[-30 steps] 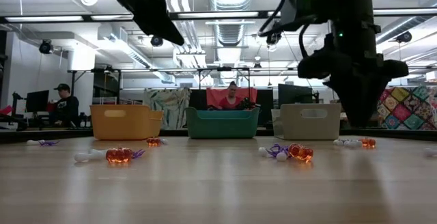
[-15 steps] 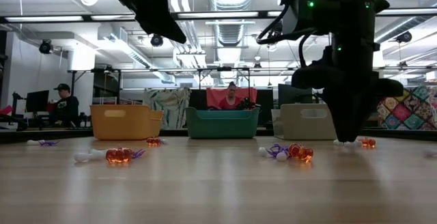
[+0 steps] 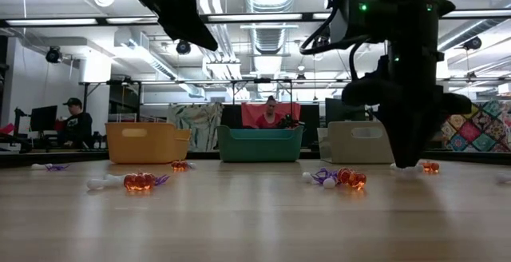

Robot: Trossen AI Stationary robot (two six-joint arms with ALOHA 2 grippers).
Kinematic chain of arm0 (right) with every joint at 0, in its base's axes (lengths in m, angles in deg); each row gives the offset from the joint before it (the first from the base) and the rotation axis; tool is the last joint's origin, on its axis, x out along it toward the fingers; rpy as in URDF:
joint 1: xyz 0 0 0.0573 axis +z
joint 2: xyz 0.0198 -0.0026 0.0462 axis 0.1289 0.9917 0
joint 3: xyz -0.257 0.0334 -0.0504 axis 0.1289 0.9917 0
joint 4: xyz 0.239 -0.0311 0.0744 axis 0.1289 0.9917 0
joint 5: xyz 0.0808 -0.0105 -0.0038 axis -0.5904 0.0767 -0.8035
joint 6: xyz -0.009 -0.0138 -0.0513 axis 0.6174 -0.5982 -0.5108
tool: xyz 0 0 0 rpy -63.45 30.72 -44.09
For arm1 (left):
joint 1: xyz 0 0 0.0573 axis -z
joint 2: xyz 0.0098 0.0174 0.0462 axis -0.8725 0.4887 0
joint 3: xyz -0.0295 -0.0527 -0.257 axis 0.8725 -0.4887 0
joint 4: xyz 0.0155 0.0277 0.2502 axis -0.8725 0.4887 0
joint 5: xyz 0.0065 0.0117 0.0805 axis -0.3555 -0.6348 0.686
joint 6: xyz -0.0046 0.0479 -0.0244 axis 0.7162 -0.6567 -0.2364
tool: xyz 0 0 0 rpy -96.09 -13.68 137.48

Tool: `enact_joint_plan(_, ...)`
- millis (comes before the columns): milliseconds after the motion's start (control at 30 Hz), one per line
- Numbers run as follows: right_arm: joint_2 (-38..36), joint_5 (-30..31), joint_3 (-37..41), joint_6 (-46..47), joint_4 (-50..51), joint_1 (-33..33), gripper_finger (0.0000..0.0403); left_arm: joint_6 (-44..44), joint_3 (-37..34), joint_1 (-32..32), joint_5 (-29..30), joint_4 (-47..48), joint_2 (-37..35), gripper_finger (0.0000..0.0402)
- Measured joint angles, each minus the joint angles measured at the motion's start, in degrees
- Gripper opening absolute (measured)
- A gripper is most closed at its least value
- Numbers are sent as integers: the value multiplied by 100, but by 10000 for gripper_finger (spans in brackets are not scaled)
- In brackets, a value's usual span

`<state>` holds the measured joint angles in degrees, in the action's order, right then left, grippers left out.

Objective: Sort Halloween decoration
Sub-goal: Put the white bone toy into the yellow bin

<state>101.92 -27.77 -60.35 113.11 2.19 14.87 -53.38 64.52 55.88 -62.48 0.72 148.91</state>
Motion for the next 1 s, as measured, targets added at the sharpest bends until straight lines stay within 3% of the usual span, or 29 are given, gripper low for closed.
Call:
enact_joint_plan(633,290,49,-24,-321,-129,0,62,11,0,0,2,-20,-2,57)
enact_joint_plan(1000,-159,47,-188,-755,-43,-213,43,181,0,2,0,-44,-2,57)
